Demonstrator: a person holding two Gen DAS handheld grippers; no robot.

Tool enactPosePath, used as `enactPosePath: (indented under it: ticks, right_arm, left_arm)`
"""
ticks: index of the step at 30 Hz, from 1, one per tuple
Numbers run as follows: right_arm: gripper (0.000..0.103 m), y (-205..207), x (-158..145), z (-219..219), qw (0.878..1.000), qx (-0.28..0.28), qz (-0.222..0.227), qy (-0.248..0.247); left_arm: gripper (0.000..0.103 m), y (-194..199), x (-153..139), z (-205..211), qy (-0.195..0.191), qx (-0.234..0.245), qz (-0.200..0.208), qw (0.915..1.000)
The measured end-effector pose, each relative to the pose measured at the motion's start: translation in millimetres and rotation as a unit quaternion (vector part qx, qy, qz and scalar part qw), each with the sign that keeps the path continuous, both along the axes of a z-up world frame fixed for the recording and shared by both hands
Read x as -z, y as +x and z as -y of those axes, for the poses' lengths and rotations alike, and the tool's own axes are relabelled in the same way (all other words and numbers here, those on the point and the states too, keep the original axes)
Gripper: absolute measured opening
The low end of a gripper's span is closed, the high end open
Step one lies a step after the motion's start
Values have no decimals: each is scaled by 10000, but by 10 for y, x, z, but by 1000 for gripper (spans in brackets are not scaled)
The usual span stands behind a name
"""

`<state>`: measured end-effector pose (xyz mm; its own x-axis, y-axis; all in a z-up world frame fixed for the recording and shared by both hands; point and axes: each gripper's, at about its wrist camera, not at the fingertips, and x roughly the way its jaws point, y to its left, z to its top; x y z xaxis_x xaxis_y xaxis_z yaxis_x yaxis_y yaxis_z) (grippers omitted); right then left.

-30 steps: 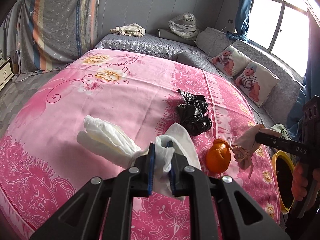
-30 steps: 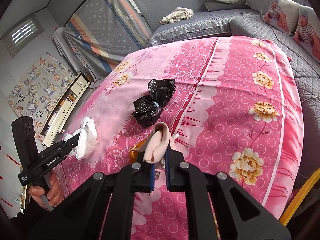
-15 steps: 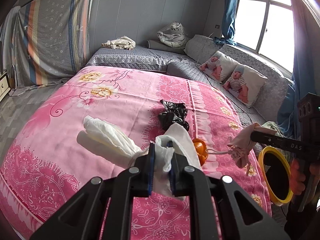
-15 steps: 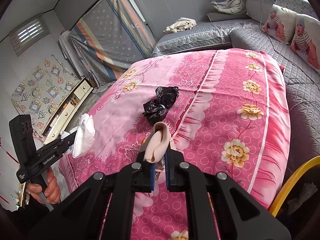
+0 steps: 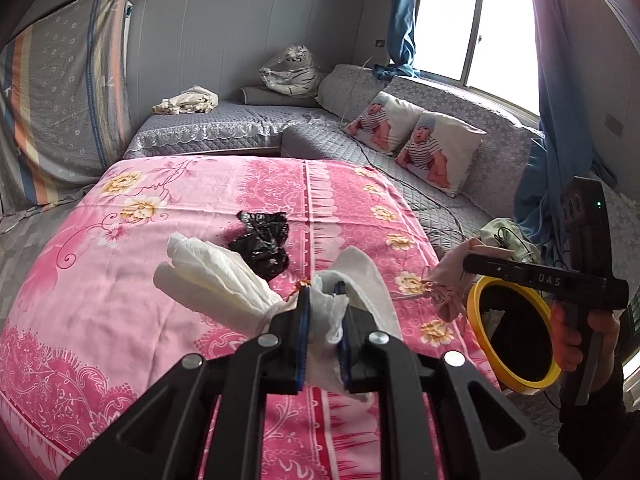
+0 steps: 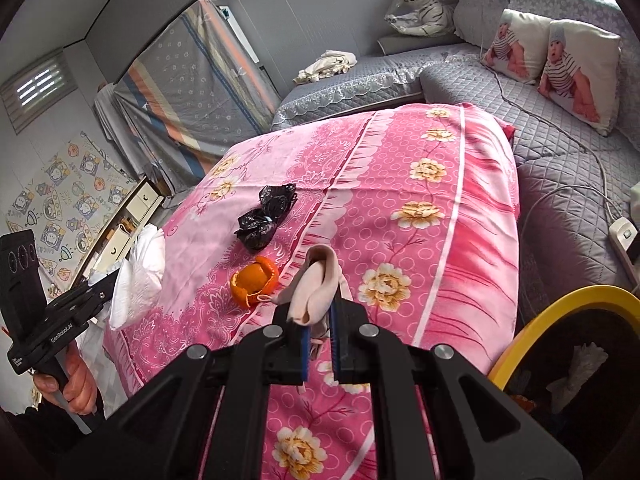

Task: Collect trash
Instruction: 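Carry the white bag and beige cloth with both tools over the bin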

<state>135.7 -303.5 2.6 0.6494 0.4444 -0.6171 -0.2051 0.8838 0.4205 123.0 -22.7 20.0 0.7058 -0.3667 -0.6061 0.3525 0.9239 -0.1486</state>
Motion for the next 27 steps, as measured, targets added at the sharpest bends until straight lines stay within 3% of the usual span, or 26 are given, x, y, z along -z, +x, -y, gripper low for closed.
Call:
enactPosePath:
  ticks: [11,27]
  right_arm:
    - [7,-126,69,620,9976,689,4,44]
    - [7,-488,112,1432,9837,1782,50,-247]
  left_arm:
    - [11,-46,-17,788,64,901,9,9959]
    - [11,-171,-38,1724,135,1926,50,9812]
